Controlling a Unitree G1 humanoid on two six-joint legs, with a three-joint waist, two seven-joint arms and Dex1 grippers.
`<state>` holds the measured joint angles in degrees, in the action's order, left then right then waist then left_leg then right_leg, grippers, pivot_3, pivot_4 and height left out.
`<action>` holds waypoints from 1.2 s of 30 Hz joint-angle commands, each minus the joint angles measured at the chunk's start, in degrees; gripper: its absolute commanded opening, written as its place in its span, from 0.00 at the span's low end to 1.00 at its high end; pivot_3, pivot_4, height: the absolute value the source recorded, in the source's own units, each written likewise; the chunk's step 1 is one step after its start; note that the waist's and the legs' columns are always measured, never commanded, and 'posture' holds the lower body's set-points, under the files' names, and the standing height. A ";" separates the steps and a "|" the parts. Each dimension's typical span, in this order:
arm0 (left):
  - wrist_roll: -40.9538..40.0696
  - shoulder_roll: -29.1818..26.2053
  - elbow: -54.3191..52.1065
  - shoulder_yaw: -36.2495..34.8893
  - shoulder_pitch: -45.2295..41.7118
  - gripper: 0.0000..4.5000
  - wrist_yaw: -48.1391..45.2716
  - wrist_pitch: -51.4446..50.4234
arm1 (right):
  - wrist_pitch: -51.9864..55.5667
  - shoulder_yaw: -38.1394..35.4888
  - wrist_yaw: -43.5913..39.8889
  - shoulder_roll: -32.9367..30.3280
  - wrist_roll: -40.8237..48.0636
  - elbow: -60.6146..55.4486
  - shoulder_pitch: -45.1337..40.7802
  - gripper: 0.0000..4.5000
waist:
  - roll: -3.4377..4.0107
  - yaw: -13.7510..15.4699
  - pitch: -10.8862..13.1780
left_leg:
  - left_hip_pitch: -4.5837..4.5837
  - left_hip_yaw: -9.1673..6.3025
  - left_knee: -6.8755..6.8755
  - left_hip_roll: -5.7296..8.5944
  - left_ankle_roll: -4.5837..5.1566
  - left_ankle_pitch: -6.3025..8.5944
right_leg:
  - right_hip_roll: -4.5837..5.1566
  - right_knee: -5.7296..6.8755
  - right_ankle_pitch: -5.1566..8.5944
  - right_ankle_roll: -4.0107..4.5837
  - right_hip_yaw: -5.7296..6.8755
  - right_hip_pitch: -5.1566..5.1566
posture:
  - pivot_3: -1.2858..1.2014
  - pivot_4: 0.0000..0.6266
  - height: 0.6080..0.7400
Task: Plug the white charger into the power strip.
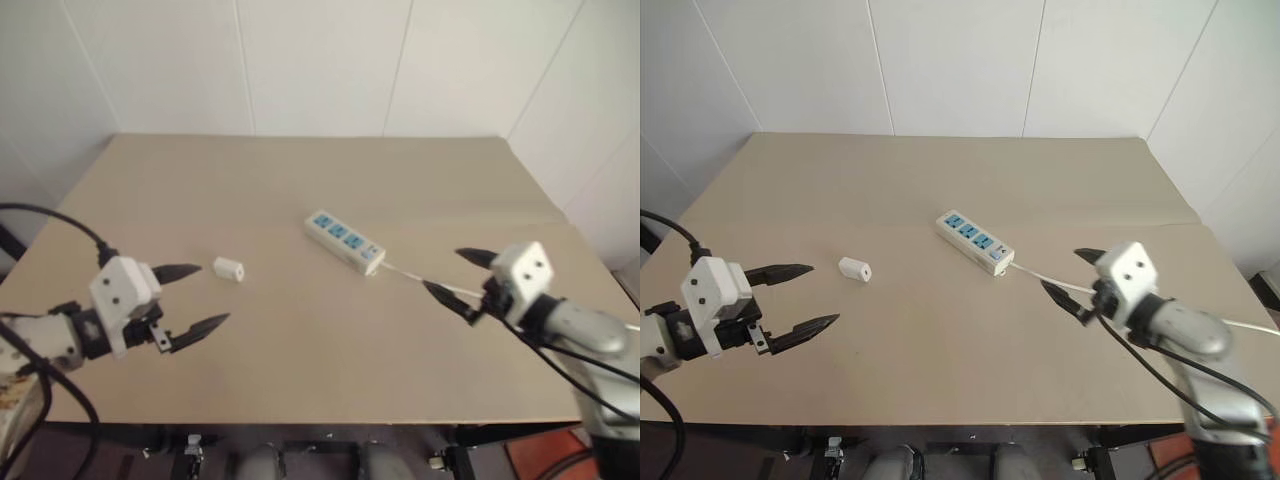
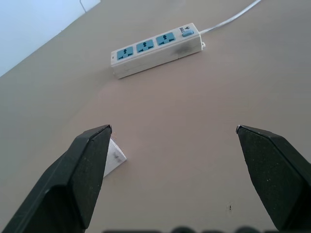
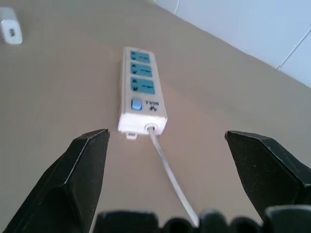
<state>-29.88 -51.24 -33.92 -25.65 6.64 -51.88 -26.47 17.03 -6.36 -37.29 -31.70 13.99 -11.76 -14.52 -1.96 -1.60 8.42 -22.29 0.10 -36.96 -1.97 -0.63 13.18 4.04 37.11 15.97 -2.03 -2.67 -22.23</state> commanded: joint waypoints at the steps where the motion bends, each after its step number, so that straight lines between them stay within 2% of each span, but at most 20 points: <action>1: -1.00 0.38 -0.81 0.57 -1.41 1.00 0.68 0.17 | -3.62 2.97 4.18 6.05 -1.81 8.13 -6.97 0.99 | 0.04 -0.14 0.03 | -0.03 0.00 0.00 -0.01 0.00 0.00 | -0.01 0.00 0.00 0.01 0.00 -0.02 | 0.52 0.24 1.00; 7: -1.20 0.74 -1.52 1.75 -1.91 1.00 1.33 -0.09 | -10.80 4.99 5.70 13.99 -3.24 24.75 -15.89 0.99 | 0.09 0.20 0.06 | -0.20 -0.02 0.01 0.03 0.00 0.00 | 0.11 0.00 -0.01 0.01 0.06 -0.13 | 0.52 0.24 1.00; 19: -1.93 0.16 -1.73 1.83 -2.27 1.00 1.08 -0.08 | -26.12 5.72 3.17 16.00 -7.48 59.09 -30.02 0.99 | 0.12 -0.96 0.08 | -0.11 -0.01 0.02 0.03 0.00 0.00 | 0.14 0.04 -0.01 0.01 0.07 -0.09 | 0.52 0.24 1.00; 27: -1.90 -0.25 -1.62 1.22 -2.10 1.00 0.91 0.26 | -28.23 6.00 -3.34 17.03 -7.11 66.47 -33.26 0.99 | 0.12 -1.12 0.07 | -0.02 -0.01 0.03 0.01 0.00 0.00 | 0.14 0.08 -0.01 0.02 0.06 -0.05 | 0.52 0.24 1.00; 36: -1.74 -0.26 -2.23 0.84 -1.31 1.00 1.06 0.33 | -29.95 5.73 -2.83 17.96 -9.30 72.84 -35.98 0.99 | 0.17 -1.21 0.11 | -0.04 -0.02 0.05 0.01 -0.01 0.00 | 0.16 0.08 -0.01 0.02 0.06 -0.07 | 0.52 0.24 1.00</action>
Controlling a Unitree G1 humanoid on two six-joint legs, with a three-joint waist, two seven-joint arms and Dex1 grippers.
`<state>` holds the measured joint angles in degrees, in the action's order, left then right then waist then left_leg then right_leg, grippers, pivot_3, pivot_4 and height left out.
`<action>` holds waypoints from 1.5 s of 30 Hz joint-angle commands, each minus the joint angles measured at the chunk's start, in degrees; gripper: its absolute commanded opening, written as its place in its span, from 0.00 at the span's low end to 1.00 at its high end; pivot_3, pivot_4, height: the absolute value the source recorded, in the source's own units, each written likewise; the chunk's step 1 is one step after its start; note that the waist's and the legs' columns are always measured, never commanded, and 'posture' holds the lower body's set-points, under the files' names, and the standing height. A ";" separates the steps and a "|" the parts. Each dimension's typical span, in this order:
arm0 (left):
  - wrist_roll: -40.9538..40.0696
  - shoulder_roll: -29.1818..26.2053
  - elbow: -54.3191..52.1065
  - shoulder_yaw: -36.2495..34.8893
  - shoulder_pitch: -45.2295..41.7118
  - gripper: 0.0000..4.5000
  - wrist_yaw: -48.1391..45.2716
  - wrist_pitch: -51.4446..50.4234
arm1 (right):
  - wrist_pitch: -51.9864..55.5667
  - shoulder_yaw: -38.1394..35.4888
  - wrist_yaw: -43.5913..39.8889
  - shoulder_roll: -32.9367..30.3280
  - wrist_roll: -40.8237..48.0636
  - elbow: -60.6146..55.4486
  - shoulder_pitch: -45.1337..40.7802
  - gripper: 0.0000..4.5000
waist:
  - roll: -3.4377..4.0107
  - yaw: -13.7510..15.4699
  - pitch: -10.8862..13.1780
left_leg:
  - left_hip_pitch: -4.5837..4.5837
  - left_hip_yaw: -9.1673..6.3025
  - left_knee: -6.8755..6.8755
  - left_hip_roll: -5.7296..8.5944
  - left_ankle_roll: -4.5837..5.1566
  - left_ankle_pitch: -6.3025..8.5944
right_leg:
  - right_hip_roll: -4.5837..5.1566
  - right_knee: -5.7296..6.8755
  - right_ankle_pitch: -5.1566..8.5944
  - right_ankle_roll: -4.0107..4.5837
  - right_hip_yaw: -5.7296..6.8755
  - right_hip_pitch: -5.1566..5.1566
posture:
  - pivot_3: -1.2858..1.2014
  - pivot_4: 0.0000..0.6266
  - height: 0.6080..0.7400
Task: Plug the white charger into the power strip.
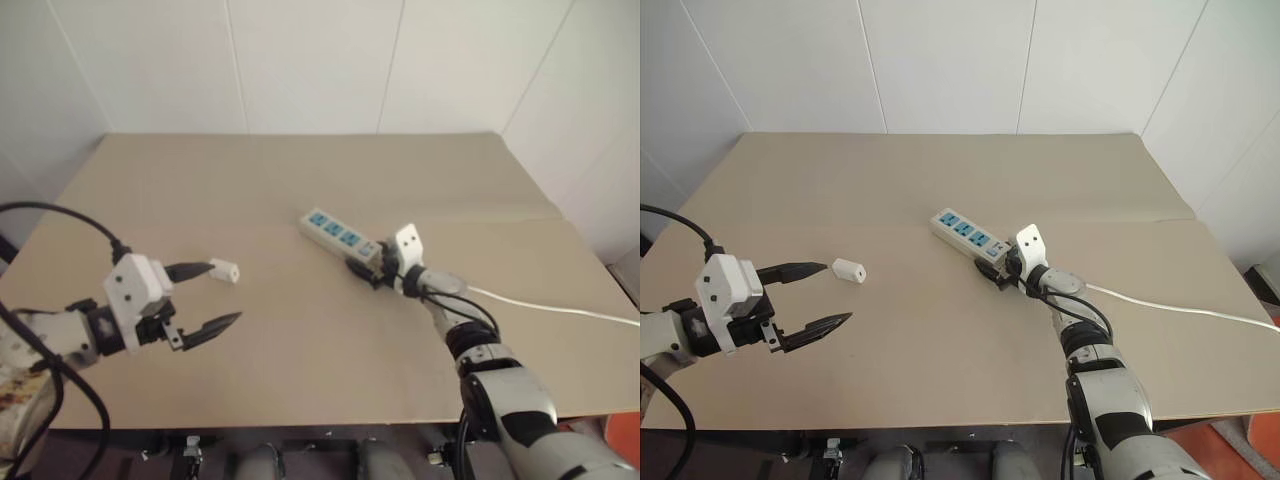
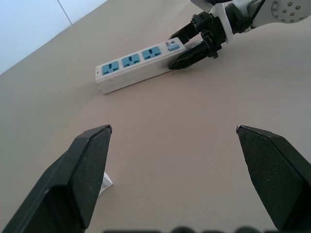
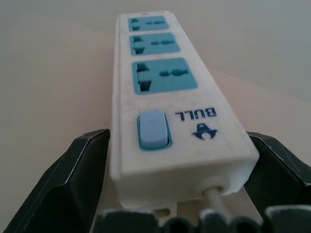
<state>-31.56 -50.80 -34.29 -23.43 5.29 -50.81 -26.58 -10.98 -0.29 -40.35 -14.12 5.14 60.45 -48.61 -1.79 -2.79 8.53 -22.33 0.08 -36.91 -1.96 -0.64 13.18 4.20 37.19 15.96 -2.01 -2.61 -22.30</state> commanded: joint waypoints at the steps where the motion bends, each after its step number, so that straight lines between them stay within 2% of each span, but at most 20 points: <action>1: -0.03 -0.75 -1.85 -1.34 0.01 1.00 0.02 0.43 | -2.12 -0.40 0.27 0.53 -0.58 1.12 -2.22 0.99 | 0.00 -0.02 0.00 | 0.00 0.00 0.00 0.00 0.00 0.00 | 0.00 0.00 0.00 0.00 0.00 0.00 | 0.52 0.24 1.00; 13: -0.34 -0.90 -2.47 -1.74 0.41 1.00 0.07 0.18 | -3.35 -1.19 1.10 3.07 -1.99 6.79 -3.60 0.99 | 0.01 -1.13 0.00 | 0.01 -0.07 0.03 -0.01 0.00 0.00 | 0.01 0.01 0.00 0.00 -0.01 0.00 | 0.52 0.24 1.00; 14: -0.37 -0.94 -2.57 -1.88 0.52 1.00 0.09 0.09 | -3.24 -1.39 0.84 3.07 -1.93 7.01 -3.41 0.91 | 0.00 -1.17 0.00 | 0.01 -0.08 0.04 -0.01 0.00 0.00 | 0.01 0.01 0.00 0.00 0.00 0.00 | 0.52 0.24 1.00; 17: -0.52 -1.02 -2.82 -2.19 0.80 1.00 0.16 -0.10 | -3.56 -2.16 -0.25 3.29 -1.39 7.14 -2.59 0.76 | 0.01 -1.15 0.00 | 0.03 -0.10 0.04 0.00 -0.01 0.00 | 0.02 0.02 0.00 0.00 0.00 0.01 | 0.52 0.24 1.00; 23: -0.80 -1.02 -3.12 -1.56 0.77 1.00 0.40 -0.25 | -5.61 -3.60 -1.07 4.27 -0.59 6.14 -0.57 0.76 | 0.01 -1.18 0.00 | 0.04 -0.11 0.05 0.00 -0.01 0.00 | 0.03 0.01 0.00 0.00 0.00 0.03 | 0.52 0.24 1.00; 26: -0.95 -1.14 -2.67 -1.30 0.45 1.00 0.00 -0.07 | -5.70 -4.31 -4.66 4.53 0.82 3.32 0.44 0.76 | 0.01 -1.17 0.00 | 0.05 -0.11 0.05 -0.01 -0.01 0.00 | 0.02 0.01 0.00 0.00 0.00 0.03 | 0.52 0.24 1.00; 28: -1.10 -1.92 -1.09 -1.02 -0.80 1.00 -1.40 0.57 | -4.16 -2.72 -13.07 3.40 2.46 -3.48 3.00 0.76 | 0.01 -1.11 0.00 | 0.05 -0.12 0.05 -0.01 -0.01 0.00 | 0.02 0.01 0.00 0.00 0.00 0.03 | 0.52 0.24 1.00; 34: -0.29 -4.76 5.27 0.68 -6.14 1.00 -6.28 2.40 | 1.94 3.42 -29.38 -2.28 4.44 -22.72 11.76 0.76 | 0.11 -0.86 0.07 | 0.01 -0.12 0.05 0.00 -0.01 0.00 | 0.02 0.00 0.00 0.00 0.04 0.02 | 0.52 0.24 1.00; 40: 1.65 -6.90 12.51 4.00 -11.90 1.00 -10.17 4.55 | 5.90 6.45 -36.46 -7.49 6.16 -33.48 15.80 0.76 | 0.27 -0.56 0.22 | 0.01 0.00 0.04 0.01 0.00 0.00 | -0.02 -0.01 0.00 -0.01 0.04 0.00 | 0.52 0.24 1.00; 45: 6.90 -9.82 21.42 11.71 -22.04 1.00 -11.66 3.56 | 0.28 10.08 -36.53 -7.86 2.82 -33.18 16.47 0.76 | 0.26 -0.19 0.28 | 0.00 0.01 0.03 -0.01 0.00 0.00 | -0.12 -0.02 0.00 -0.01 0.04 -0.02 | 0.52 0.24 1.00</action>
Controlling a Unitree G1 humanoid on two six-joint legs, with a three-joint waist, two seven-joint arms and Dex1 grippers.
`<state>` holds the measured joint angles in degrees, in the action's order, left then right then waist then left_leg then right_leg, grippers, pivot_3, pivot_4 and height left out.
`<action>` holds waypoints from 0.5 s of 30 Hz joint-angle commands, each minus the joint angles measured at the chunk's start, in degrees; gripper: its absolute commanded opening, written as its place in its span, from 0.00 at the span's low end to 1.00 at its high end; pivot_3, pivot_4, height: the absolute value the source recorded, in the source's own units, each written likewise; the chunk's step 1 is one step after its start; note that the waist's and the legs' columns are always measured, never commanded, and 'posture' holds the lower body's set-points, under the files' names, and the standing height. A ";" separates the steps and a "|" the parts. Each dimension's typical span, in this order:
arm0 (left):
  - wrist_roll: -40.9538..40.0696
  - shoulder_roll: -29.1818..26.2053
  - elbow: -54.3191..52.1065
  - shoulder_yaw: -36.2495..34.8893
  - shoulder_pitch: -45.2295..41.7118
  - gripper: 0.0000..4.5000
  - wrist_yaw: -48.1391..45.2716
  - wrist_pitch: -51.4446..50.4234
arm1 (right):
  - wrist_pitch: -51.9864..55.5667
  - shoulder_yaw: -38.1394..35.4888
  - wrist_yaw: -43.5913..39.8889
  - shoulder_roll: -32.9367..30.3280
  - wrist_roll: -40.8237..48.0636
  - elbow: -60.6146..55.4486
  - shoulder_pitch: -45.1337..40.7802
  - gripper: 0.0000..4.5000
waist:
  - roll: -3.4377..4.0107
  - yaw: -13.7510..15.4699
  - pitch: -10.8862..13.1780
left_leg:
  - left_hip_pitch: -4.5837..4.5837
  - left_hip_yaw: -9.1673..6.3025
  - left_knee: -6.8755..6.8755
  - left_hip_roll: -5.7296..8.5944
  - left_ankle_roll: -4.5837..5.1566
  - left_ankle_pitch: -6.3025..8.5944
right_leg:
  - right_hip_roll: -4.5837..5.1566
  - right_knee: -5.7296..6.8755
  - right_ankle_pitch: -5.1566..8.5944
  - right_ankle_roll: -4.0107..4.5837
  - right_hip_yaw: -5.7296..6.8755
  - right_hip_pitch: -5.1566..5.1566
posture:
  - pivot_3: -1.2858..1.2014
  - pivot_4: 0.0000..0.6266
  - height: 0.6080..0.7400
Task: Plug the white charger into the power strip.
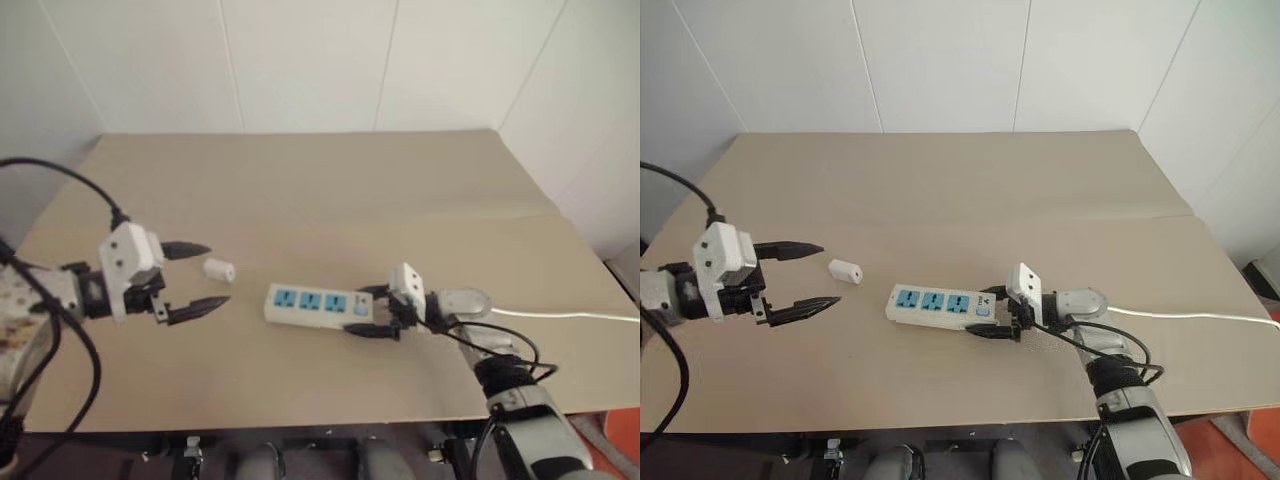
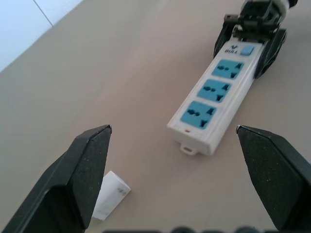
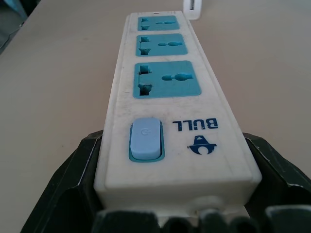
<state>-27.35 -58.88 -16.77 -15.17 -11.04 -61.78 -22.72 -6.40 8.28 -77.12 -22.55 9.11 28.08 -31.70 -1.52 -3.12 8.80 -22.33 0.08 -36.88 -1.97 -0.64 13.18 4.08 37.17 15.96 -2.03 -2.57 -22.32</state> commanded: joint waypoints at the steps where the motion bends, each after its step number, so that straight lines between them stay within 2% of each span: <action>1: 4.96 -2.75 5.31 6.93 -9.80 1.00 -0.04 -3.29 | -5.20 2.14 1.08 0.89 -2.08 0.29 -0.84 0.76 | 0.00 0.26 0.02 | 0.00 -0.01 0.00 0.00 0.00 0.00 | 0.00 0.01 0.00 0.00 0.00 0.00 | 0.52 0.24 1.00; 4: 8.48 -3.95 9.60 15.78 -21.79 1.00 -3.77 -8.65 | -6.38 2.94 1.88 1.80 -2.95 3.20 -2.11 0.76 | -0.09 0.63 0.09 | -0.05 -0.05 -0.07 0.00 0.00 0.00 | -0.12 0.02 0.00 -0.01 -0.02 0.00 | 0.52 0.24 1.00; 7: 14.18 -4.18 15.46 24.99 -32.65 1.00 -12.14 -6.63 | -6.86 3.14 2.00 2.47 -2.83 5.44 -3.39 0.76 | -0.09 0.62 0.10 | -0.11 -0.06 -0.11 0.00 0.00 0.00 | -0.16 0.03 0.00 -0.01 -0.02 -0.01 | 0.52 0.24 1.00; 12: 28.53 -0.68 37.67 38.14 -49.20 1.00 -27.83 18.83 | -6.82 4.34 2.62 3.83 -3.31 6.72 -4.23 0.76 | 0.01 0.49 0.19 | -0.07 -0.05 -0.10 -0.16 -0.03 -0.03 | -0.39 0.03 0.00 0.00 -0.08 -0.07 | 0.52 0.24 1.00; 15: 34.96 0.96 51.29 47.37 -57.35 1.00 -30.69 33.90 | -5.99 4.83 2.91 4.34 -3.16 5.45 -3.42 0.76 | 0.01 0.44 0.20 | -0.07 -0.03 -0.13 -0.34 -0.04 -0.03 | -0.58 0.03 -0.01 0.03 -0.11 -0.07 | 0.52 0.24 1.00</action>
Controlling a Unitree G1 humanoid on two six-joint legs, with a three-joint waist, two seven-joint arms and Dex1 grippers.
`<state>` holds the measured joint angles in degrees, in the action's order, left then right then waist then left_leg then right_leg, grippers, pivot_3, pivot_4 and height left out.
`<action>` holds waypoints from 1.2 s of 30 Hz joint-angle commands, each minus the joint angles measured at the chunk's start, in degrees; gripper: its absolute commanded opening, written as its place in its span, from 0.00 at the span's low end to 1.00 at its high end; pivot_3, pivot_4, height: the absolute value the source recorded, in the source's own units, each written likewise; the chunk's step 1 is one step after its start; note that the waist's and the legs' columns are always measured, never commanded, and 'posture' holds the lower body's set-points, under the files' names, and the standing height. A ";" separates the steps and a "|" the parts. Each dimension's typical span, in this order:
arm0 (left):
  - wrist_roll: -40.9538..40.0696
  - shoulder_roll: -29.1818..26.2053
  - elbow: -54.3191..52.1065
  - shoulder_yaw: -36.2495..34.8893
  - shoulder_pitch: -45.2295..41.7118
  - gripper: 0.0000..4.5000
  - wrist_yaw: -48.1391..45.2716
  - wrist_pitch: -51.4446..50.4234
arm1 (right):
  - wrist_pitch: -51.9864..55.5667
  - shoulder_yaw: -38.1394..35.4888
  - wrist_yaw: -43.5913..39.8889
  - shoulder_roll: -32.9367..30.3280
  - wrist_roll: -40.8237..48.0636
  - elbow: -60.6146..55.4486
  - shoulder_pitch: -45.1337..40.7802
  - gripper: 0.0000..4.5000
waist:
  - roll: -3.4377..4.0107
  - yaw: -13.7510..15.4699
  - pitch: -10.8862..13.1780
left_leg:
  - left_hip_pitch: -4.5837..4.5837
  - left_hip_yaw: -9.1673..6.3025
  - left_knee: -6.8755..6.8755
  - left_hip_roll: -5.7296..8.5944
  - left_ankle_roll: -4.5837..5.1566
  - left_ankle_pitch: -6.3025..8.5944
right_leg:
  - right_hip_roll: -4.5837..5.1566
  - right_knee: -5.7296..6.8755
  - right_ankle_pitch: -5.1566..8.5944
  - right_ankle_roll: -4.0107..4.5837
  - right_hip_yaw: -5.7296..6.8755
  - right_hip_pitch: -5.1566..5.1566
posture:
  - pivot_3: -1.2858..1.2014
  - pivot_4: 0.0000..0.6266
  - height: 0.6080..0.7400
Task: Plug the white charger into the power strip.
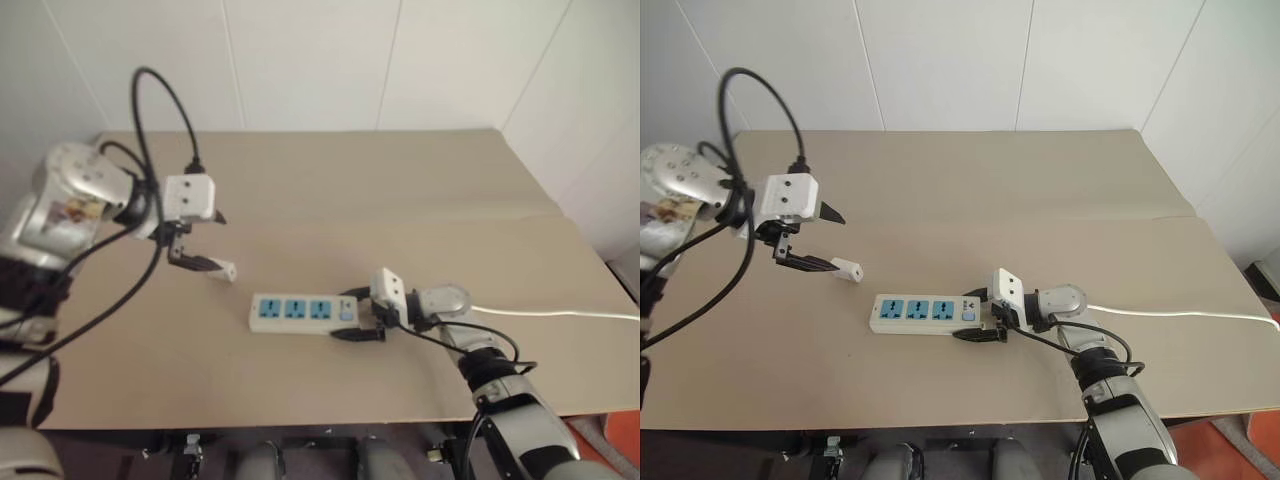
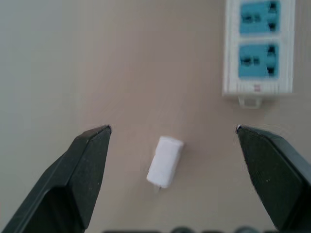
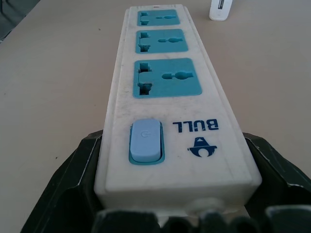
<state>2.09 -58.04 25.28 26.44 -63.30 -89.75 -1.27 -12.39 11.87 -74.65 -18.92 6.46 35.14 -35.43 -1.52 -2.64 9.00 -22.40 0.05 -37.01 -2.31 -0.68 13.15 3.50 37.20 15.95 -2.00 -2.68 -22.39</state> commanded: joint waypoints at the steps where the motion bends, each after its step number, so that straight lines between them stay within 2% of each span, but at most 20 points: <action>1: 7.64 1.03 13.51 8.15 -7.39 1.00 -2.75 16.37 | 0.12 1.29 0.51 0.72 -0.52 -1.95 0.59 0.76 | 0.00 -0.10 0.01 | -0.01 -0.01 -0.01 -0.06 0.00 0.00 | -0.06 0.00 0.00 0.00 0.00 0.00 | 0.52 0.24 1.00; 4: 14.41 6.39 25.97 11.35 -13.76 1.00 -1.51 22.79 | 0.77 1.26 0.65 0.56 -0.35 -2.97 1.57 0.76 | -0.01 0.06 0.01 | -0.03 0.00 -0.01 -0.17 0.00 0.00 | -0.17 0.01 0.00 0.01 -0.01 -0.05 | 0.52 0.24 1.00; 7: 23.03 11.41 36.51 14.40 -19.02 1.00 5.56 28.13 | 1.50 1.53 1.10 0.27 -0.55 -4.43 2.83 0.76 | -0.05 0.26 0.03 | -0.10 -0.01 -0.08 -0.18 0.01 0.00 | -0.17 0.02 0.00 0.00 0.03 -0.08 | 0.52 0.24 1.00; 12: 27.30 18.31 44.73 14.27 -23.65 1.00 8.10 29.44 | 3.18 1.45 1.69 -0.32 -0.30 -6.65 3.92 0.76 | -0.07 0.15 0.04 | -0.49 -0.02 -0.23 -0.18 0.02 0.01 | -0.16 0.12 0.00 0.00 0.01 -0.44 | 0.52 0.24 1.00; 15: 28.15 21.00 46.56 13.51 -24.93 1.00 7.20 30.44 | 4.16 1.21 2.26 -0.76 -0.23 -7.68 4.40 0.76 | -0.07 0.12 0.05 | -0.85 -0.03 -0.52 -0.17 0.02 0.01 | -0.15 0.78 0.00 0.00 0.00 -0.82 | 0.52 0.24 1.00; 23: 31.47 24.30 48.75 13.69 -24.12 1.00 6.40 30.52 | 6.36 1.03 3.45 -1.42 0.33 -10.07 5.55 0.76 | -0.09 0.28 0.06 | -0.91 -0.05 -0.76 -0.17 0.17 0.10 | -0.17 0.82 0.01 -0.01 0.01 -0.78 | 0.52 0.24 1.00; 36: 34.14 25.82 49.45 13.16 -21.36 1.00 8.22 29.60 | 8.83 1.12 5.53 -1.78 0.96 -14.09 8.05 0.76 | -0.10 0.35 0.07 | -0.93 -0.08 -0.82 -0.16 0.19 0.11 | -0.16 0.85 0.01 -0.01 0.02 -0.77 | 0.52 0.24 1.00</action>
<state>35.90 -32.19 74.99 40.56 -84.44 -81.94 28.54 -4.46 11.91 -69.19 -20.41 7.70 22.03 -28.43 -1.61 -2.29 9.06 -23.33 -0.03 -37.83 -2.47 -0.49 13.26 3.34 38.05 15.96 -2.00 -2.66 -23.16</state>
